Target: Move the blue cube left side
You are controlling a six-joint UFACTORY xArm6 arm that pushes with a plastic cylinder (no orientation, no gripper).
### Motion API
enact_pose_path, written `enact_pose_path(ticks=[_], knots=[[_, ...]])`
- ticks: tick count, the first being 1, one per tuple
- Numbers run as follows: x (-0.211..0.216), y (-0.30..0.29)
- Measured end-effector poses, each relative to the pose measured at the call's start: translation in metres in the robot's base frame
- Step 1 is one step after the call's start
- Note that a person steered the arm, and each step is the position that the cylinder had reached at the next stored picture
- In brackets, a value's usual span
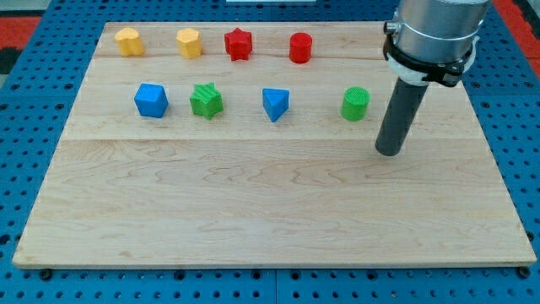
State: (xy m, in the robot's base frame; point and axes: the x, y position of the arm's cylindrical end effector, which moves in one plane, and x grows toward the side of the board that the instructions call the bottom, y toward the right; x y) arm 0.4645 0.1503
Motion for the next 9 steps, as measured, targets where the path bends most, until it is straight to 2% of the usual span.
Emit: enact_pose_path(ticks=[1,2,4,6,9], knots=[[-0.004,-0.011],[-0.021,-0.047],[-0.053,-0.163],[-0.056,-0.262],[-0.101,-0.327]])
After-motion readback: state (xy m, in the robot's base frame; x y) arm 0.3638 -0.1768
